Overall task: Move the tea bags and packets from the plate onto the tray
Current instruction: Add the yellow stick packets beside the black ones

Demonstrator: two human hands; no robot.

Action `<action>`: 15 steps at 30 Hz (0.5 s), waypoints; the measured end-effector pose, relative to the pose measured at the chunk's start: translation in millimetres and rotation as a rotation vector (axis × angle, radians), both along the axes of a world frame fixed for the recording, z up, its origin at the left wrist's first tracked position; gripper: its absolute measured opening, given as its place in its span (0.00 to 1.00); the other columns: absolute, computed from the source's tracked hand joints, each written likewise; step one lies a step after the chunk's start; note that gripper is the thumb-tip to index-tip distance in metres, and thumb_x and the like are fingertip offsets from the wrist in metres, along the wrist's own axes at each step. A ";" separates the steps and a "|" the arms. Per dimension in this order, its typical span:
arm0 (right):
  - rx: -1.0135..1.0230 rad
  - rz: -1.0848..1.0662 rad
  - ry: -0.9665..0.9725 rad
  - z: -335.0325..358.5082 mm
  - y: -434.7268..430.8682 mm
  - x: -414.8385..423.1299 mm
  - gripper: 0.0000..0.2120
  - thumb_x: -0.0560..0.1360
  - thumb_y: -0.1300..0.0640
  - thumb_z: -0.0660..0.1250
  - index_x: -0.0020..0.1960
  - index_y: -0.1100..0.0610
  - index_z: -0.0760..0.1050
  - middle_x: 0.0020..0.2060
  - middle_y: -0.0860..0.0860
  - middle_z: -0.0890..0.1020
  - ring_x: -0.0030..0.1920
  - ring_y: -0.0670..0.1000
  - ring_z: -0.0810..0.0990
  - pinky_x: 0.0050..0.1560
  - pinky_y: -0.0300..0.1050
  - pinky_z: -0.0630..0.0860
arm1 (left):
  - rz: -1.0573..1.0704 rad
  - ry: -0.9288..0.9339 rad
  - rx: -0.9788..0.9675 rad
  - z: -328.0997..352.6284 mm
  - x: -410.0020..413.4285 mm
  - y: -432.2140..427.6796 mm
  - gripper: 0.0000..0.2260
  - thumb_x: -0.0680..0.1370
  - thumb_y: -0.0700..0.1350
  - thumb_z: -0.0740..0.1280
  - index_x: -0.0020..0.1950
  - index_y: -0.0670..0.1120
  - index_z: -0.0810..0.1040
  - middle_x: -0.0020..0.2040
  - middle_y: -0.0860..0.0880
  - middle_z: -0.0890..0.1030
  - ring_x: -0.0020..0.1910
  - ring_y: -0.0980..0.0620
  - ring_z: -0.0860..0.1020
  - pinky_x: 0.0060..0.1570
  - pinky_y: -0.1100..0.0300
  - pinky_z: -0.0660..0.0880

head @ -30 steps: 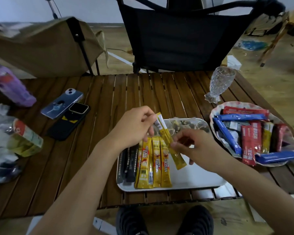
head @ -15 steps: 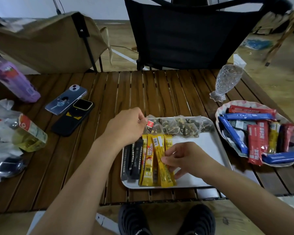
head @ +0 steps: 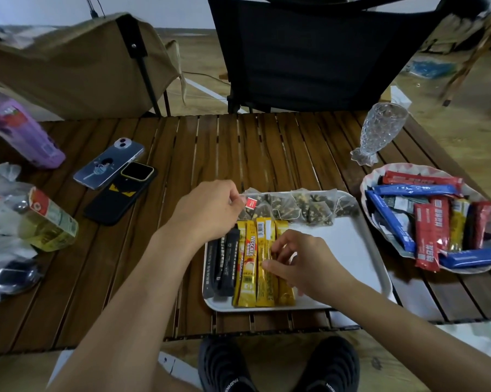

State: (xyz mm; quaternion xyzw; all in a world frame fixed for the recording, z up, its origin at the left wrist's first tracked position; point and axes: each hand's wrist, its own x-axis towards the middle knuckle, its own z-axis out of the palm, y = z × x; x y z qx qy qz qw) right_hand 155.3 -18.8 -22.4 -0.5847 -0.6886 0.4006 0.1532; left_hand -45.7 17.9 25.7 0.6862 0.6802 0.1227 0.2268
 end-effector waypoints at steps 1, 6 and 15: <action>-0.006 0.000 -0.006 2.5 1.0 0.8 0.10 0.74 0.49 0.74 0.49 0.52 0.76 0.39 0.50 0.83 0.28 0.44 0.79 0.23 0.31 0.70 | -0.008 0.003 0.001 0.2 0.1 -0.3 0.09 0.83 0.56 0.61 0.53 0.53 0.76 0.41 0.54 0.82 0.37 0.56 0.80 0.44 0.50 0.82; 0.062 -0.029 -0.067 28.7 17.9 21.5 0.09 0.78 0.49 0.68 0.46 0.54 0.78 0.35 0.50 0.83 0.23 0.45 0.79 0.21 0.34 0.69 | -0.018 0.033 0.051 -1.2 6.2 0.1 0.07 0.82 0.58 0.61 0.50 0.58 0.75 0.42 0.57 0.81 0.39 0.58 0.80 0.44 0.50 0.81; 0.238 -0.203 -0.543 61.8 53.3 138.6 0.11 0.77 0.51 0.66 0.45 0.57 0.84 0.41 0.56 0.84 0.43 0.56 0.81 0.45 0.47 0.77 | -0.118 0.127 0.171 2.9 49.8 -0.7 0.08 0.82 0.59 0.59 0.48 0.58 0.73 0.36 0.58 0.80 0.34 0.61 0.78 0.34 0.55 0.78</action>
